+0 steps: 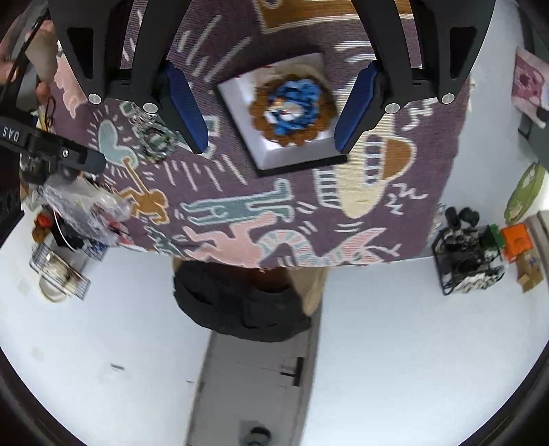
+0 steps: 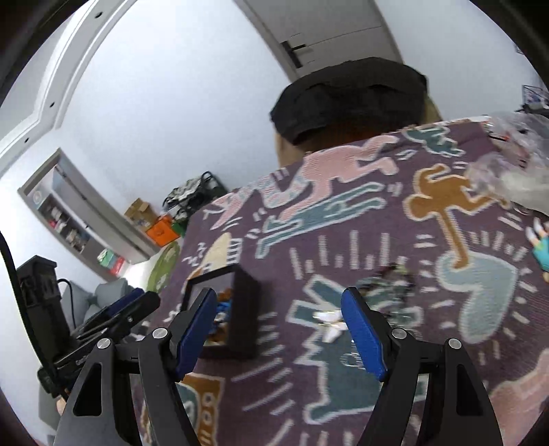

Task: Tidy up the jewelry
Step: 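Lower the blue beaded bracelet into the black box and open the right gripper, then move the right gripper to the silver chains and grasp one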

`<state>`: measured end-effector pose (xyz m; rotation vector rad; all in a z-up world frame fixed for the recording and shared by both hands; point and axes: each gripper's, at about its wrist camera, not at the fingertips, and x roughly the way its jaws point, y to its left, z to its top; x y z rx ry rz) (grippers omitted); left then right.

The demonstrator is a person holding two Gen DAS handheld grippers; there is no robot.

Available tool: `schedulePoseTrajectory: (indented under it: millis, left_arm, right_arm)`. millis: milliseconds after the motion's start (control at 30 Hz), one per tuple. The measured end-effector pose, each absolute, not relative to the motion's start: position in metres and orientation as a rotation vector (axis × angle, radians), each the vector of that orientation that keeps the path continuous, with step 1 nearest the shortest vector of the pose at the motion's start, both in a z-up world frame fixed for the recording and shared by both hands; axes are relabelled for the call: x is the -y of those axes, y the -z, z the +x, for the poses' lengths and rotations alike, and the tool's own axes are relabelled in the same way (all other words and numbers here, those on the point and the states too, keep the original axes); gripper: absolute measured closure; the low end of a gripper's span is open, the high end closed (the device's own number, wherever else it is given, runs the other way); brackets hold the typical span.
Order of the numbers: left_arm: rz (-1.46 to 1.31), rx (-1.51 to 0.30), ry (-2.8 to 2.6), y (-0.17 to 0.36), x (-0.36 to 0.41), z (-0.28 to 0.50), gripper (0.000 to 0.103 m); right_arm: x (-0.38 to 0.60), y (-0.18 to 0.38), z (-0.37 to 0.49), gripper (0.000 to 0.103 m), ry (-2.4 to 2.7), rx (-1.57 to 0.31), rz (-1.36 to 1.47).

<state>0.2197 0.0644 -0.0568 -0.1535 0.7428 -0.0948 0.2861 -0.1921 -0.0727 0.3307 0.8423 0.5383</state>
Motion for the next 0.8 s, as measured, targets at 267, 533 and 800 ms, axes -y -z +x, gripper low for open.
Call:
schedulePoseTrajectory:
  millis: [267,533,800]
  left_arm:
    - [-0.088,-0.77,0.169,0.064,-0.016,0.224,0.026]
    - [-0.047,-0.808,0.225,0.077,0.024,0.234,0.026]
    - [-0.015,-0.885,0.264,0.099,0.055,0.248,0.056]
  right_arm:
    - [0.236,0.083,0.283,0.028,-0.473,-0.833,0.358]
    - [0.266,0.107,0.28,0.028,-0.433,-0.862,0.392]
    - [0.271,0.135,0.281,0.03,-0.433,-0.918,0.401]
